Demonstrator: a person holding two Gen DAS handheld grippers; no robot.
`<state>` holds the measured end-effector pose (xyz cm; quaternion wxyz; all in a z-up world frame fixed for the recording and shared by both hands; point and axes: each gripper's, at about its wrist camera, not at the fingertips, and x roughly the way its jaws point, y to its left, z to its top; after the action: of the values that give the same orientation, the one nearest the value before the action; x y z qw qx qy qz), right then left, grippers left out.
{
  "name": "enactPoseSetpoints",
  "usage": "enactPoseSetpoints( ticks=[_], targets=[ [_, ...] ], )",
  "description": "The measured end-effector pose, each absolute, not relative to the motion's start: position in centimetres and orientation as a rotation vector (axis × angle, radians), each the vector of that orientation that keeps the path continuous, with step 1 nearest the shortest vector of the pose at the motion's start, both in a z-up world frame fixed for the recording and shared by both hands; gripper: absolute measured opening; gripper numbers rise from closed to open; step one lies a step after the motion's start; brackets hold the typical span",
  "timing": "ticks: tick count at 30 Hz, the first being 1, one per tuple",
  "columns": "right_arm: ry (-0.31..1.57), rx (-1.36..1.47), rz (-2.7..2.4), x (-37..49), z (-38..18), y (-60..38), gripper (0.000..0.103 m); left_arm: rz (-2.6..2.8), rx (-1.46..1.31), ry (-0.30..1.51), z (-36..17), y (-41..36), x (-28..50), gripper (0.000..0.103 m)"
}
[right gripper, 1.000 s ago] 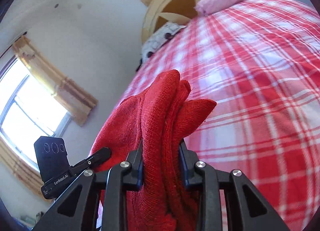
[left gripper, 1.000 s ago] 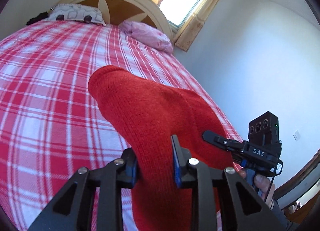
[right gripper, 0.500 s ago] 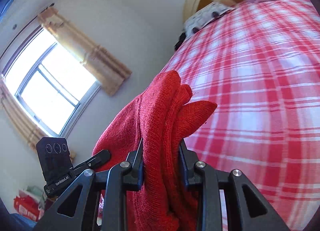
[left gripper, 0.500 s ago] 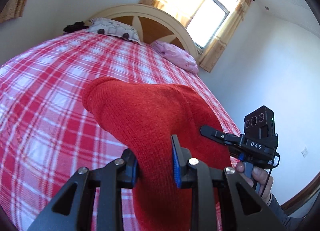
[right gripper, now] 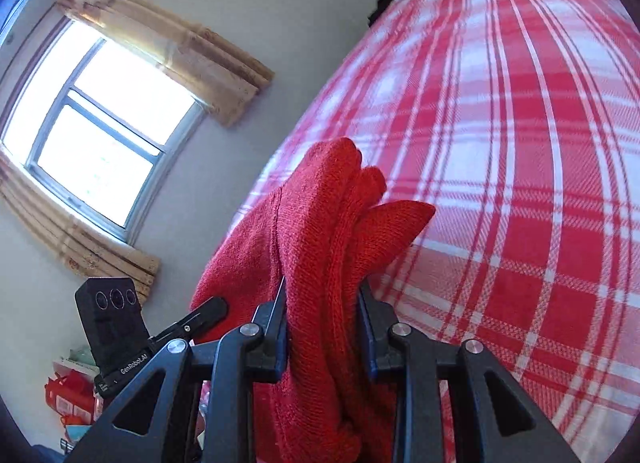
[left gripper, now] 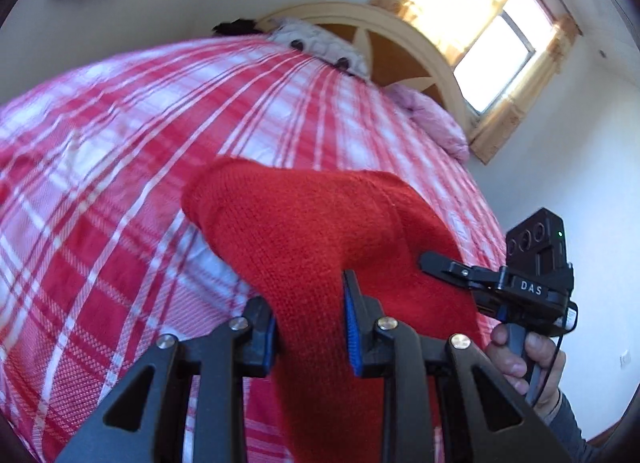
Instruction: Fold small clothes
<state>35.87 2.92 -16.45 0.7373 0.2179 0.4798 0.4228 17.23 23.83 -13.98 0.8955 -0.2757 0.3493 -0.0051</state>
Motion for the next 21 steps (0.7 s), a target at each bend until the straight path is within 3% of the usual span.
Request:
enactPoseSetpoints(
  ticks=[4,5,9,12,16,20,21],
  targets=[
    [1.073,0.504,0.912,36.3,-18.1,2.6,0.035,0.005,-0.633,0.731,-15.4,24.9,17.4,0.051],
    [1.080,0.519,0.918,36.3,-18.1,2.4,0.038,0.006,-0.634,0.730,-15.4,25.0,17.5,0.052],
    [1.107,0.572,0.977,35.2,-18.0,0.4,0.064,-0.016,-0.673,0.747,-15.2,24.8,17.0,0.071],
    [1.112,0.617,1.022,33.8,-18.0,-1.9,0.071,-0.067,-0.722,0.756,-15.6,24.7,14.8,0.080],
    [1.150,0.571,1.051,31.3,-19.5,-3.1,0.073,-0.133,-0.757,0.765,-17.1,22.9,12.0,0.090],
    [1.132,0.444,1.074,29.6,-19.4,-1.7,0.073,-0.138,-0.704,0.783,-18.3,20.4,11.5,0.090],
    [1.148,0.422,1.061,29.4,-19.3,-1.3,0.067,-0.147,-0.685,0.786,-18.1,19.8,11.7,0.089]
  ],
)
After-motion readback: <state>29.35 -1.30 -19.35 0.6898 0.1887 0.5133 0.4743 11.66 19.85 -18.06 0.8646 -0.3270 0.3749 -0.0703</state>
